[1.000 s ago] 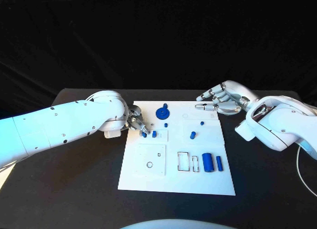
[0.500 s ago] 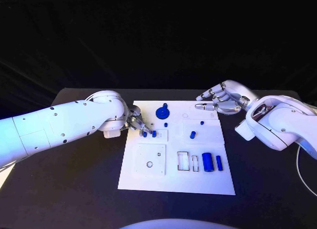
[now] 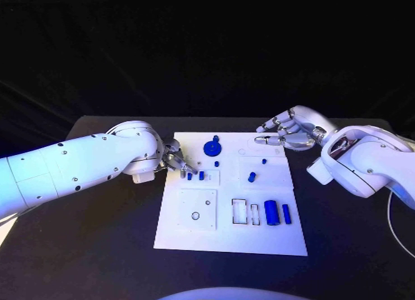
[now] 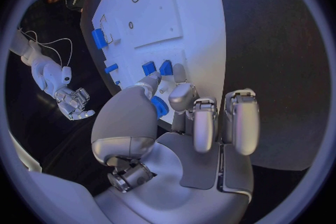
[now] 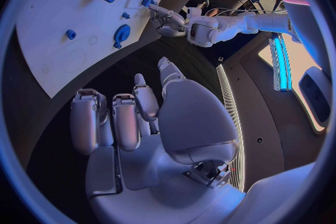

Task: Assemble the parts on the task board

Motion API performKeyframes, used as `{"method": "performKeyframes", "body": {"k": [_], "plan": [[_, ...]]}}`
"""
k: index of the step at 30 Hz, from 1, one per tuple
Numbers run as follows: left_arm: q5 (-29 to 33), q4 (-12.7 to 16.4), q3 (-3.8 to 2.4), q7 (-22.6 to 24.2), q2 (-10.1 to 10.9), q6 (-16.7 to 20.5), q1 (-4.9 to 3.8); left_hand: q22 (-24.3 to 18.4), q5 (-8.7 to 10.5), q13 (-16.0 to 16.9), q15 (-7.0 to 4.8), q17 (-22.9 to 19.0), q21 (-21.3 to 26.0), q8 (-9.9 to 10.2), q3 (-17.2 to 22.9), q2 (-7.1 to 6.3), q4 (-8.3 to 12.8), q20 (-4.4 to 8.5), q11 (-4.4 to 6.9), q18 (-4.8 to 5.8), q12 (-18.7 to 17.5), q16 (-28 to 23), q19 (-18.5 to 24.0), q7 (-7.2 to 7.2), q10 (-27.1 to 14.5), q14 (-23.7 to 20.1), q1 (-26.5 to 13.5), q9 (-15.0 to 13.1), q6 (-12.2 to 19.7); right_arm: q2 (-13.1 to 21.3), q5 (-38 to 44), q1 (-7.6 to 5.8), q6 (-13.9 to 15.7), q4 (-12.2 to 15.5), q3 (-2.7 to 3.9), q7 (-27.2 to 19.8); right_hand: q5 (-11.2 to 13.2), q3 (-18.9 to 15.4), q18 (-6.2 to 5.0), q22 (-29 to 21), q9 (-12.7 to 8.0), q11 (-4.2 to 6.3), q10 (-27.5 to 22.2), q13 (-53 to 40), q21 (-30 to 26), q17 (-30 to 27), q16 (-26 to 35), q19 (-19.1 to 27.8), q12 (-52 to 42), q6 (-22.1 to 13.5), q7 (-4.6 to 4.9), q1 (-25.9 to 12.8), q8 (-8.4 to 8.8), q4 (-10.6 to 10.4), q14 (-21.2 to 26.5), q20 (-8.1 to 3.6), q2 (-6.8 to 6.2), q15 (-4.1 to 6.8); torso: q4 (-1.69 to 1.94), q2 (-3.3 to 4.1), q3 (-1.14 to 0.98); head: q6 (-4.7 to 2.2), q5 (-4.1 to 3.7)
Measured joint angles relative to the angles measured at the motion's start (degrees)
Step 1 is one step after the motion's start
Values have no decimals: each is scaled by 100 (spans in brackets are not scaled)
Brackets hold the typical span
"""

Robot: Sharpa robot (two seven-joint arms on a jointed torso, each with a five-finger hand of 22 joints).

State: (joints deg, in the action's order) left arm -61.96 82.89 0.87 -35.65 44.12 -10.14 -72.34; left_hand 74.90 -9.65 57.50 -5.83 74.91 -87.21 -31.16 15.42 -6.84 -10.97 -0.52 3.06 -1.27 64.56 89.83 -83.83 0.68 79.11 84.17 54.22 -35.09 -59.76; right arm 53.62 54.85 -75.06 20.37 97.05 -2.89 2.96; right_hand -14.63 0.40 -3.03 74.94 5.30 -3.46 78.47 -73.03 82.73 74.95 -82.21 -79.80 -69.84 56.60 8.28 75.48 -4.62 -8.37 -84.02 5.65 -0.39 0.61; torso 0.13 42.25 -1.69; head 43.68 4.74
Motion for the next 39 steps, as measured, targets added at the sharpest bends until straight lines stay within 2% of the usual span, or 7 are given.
{"method": "performKeyframes", "body": {"k": [4,9,12,16,30,35,39], "plan": [[174,53,-36,59,98,236,-1,3,0,-493,0,0,452,22,-201,126,-69,0,-53,-8,-442,0,0,72,-322,0,126,0,177,3,0,5,-1,-1,-1,-1,0,0,0,0,0,0,0,0,0,0,0,0,0,0,0,0,0,0,0,0,0,0,3,1,-2,-1,-13],[600,88,-51,419,191,682,-6,-1238,-28,-1923,211,-15,3122,240,-447,165,-159,-166,-320,-592,-1869,-1012,749,356,-1487,-31,538,136,805,4,-1,9,-2,-2,-1,-1,0,0,0,-1,0,0,0,-1,0,-1,0,0,0,0,0,0,0,0,0,0,0,0,7,-1,-3,-1,-33],[831,115,-54,795,207,1004,-7,-2582,-28,-2229,387,-979,4904,361,-569,122,-126,-328,-510,-826,-2252,-2356,1402,563,-1940,-530,925,281,1143,4,-2,11,-2,-4,-1,-2,0,0,-1,-1,0,0,0,-1,0,-1,0,0,0,0,0,0,0,0,0,0,0,0,7,-2,-6,-8,-42],[946,133,-42,1415,184,1389,-10,-3193,-28,-2670,572,-2365,5705,481,-528,71,111,-516,-691,-852,-2737,-3933,1623,749,-2339,-1308,1661,516,1404,3,-3,12,-2,-8,-1,-2,0,0,-1,-1,0,0,0,-3,0,-1,0,0,0,0,0,0,0,0,0,0,0,0,5,-4,-6,-29,-52],[-313,-42,110,3072,-313,2060,46,-3611,238,-4664,576,-3225,6138,1880,123,-235,657,-526,-781,-854,-4779,-4747,1339,617,-2054,-1342,2875,2003,971,-21,-8,18,-4,-35,-3,-3,0,0,0,-2,0,0,0,-1,0,-2,0,0,0,0,0,31,0,0,0,0,31,0,-2,-2,-9,-112,-110],[-968,-162,149,3233,-473,2100,122,-3518,238,-4905,569,-2360,5982,2040,52,-284,643,-507,-765,-854,-4959,-3686,1057,648,-1930,-783,2823,2229,592,-28,-9,20,-5,-35,-3,-4,0,0,0,-2,0,0,-1,-1,0,-3,0,0,0,0,0,39,0,0,0,0,39,0,-1,2,-9,-126,-121],[-1392,-280,165,3263,-593,2097,190,-2534,238,-5028,564,-1499,4744,2125,32,-284,649,-485,-746,-793,-5021,-2653,565,643,-1804,-337,2824,2365,369,-32,-9,21,-7,-35,-3,-5,0,0,0,-2,0,0,-1,-1,0,-3,0,0,0,0,0,39,0,0,0,0,39,0,1,3,-10,-129,-133]]}}
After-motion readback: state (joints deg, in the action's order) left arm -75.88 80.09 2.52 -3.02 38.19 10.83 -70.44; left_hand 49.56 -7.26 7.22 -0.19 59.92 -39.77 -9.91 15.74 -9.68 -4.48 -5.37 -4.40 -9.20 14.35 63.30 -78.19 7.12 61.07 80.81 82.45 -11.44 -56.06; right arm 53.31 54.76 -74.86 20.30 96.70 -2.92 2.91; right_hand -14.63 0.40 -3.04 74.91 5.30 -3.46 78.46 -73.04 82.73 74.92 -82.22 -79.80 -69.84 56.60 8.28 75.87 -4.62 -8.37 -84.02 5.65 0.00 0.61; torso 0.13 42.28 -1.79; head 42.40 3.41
